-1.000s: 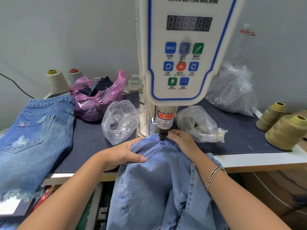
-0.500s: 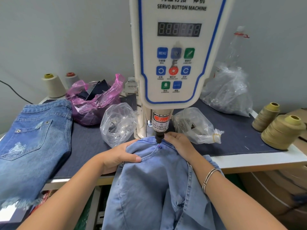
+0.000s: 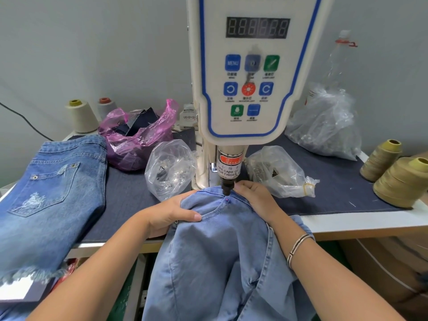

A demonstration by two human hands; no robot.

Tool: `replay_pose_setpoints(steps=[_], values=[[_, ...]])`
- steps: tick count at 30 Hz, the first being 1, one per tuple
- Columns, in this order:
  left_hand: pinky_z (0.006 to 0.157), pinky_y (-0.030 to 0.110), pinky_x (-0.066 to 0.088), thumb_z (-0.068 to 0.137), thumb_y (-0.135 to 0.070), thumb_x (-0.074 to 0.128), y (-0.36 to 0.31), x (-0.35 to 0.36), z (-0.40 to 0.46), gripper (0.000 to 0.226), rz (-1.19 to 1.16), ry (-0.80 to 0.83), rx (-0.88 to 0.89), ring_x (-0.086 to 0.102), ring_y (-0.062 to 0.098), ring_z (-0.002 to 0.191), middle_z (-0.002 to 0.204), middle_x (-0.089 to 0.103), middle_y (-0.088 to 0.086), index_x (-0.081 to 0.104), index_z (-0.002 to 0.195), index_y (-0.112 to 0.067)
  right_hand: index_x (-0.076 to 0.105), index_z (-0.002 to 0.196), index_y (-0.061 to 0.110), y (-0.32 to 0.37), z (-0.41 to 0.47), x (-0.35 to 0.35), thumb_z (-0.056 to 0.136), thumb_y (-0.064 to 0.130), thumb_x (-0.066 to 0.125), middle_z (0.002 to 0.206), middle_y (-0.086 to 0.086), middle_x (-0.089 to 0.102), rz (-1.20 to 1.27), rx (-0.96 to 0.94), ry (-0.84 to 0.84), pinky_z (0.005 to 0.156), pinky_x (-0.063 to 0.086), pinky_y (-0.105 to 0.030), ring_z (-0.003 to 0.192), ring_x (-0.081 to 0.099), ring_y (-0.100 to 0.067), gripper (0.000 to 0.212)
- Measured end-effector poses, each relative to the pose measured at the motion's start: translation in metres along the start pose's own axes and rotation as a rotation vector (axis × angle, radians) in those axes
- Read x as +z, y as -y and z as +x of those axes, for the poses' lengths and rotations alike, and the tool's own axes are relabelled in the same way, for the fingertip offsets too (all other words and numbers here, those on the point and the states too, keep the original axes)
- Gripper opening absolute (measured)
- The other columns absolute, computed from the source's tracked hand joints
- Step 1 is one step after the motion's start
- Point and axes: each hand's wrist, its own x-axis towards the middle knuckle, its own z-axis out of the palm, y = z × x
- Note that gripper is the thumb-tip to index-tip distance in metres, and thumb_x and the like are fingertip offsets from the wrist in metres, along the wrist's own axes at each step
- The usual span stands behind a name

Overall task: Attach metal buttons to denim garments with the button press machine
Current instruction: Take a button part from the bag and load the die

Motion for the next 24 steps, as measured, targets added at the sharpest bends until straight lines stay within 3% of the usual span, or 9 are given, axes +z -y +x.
replay_pose_setpoints(steps=[8,14,24], values=[[0.096,0.03,0.048,0.075,-0.017,0.074,0.0,-0.0005,0.0006,0.063,-0.018,0.004,-0.013,0.056,0.023,0.125,0.133,0.06,0.004,0.053,0.133,-0.028,0.073,0.06,0.024,-0.0007,0.0001,0.0004,0.093,0.012,0.056,0.062,0.01,0.067,0.002,0.011,0.006,0.059,0.046,-0.011,0.061,0.06,0.003,0.039],[0.1,0.032,0.047,0.08,-0.009,0.067,-0.0009,-0.0006,0.0011,0.064,-0.003,0.024,0.0,0.054,0.024,0.127,0.136,0.058,0.005,0.047,0.139,-0.025,0.069,0.067,0.022,-0.0008,-0.0004,-0.0002,0.093,0.01,0.055,0.062,0.012,0.066,-0.044,-0.007,-0.004,0.062,0.044,-0.009,0.062,0.059,0.005,0.032],[0.098,0.032,0.048,0.078,-0.012,0.071,-0.0047,0.0035,0.0,0.063,-0.029,0.005,-0.013,0.056,0.024,0.124,0.133,0.06,0.005,0.051,0.136,-0.028,0.074,0.059,0.03,-0.0005,-0.0008,0.0004,0.094,0.009,0.053,0.06,0.013,0.066,-0.036,0.016,0.009,0.059,0.044,-0.009,0.059,0.058,0.006,0.045]])
